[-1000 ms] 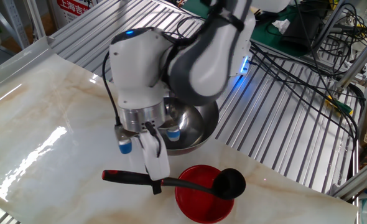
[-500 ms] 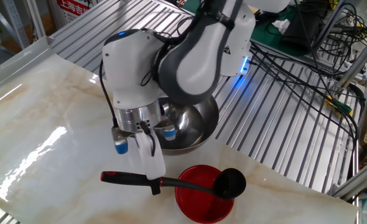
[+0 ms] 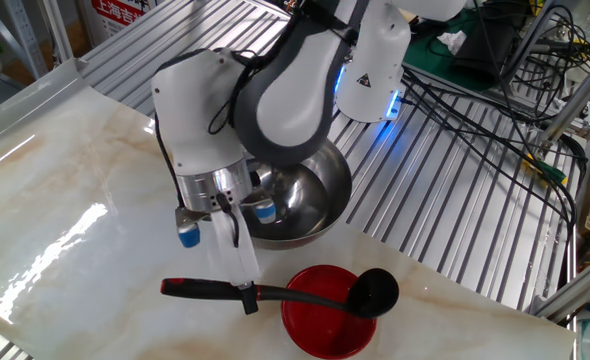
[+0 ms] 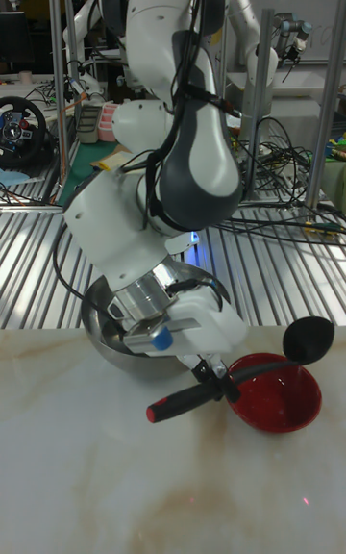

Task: Scoop water with a large spoon from one bowl to another

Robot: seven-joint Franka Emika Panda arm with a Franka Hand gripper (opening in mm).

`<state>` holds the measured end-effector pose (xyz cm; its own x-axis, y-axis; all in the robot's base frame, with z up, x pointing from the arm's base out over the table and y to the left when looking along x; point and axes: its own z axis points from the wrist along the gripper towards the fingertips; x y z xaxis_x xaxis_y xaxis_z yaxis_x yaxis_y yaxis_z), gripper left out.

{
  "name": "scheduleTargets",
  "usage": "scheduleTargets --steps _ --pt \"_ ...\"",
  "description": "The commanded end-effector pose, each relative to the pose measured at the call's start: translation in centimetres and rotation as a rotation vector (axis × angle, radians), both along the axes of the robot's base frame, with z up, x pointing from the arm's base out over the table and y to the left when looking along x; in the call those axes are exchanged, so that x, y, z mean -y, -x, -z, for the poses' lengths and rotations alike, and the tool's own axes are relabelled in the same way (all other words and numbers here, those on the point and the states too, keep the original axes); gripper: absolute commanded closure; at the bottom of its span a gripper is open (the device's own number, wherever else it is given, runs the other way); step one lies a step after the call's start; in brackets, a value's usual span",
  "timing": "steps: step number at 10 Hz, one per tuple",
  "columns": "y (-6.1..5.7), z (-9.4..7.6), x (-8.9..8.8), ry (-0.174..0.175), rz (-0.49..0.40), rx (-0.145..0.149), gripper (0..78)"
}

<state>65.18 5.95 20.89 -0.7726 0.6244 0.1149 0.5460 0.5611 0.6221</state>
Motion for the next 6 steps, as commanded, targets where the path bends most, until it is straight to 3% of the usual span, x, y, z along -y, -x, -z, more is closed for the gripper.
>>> scheduleTargets --steps 1,5,6 --pt "-0.20 -0.33 0.09 -0.035 -0.009 0.006 76.3" --pt "-0.21 -0.34 0.10 -0.068 -0.017 0.006 76.3" --pt "-0.21 -0.34 0.10 -0.090 -0.019 0.007 76.3"
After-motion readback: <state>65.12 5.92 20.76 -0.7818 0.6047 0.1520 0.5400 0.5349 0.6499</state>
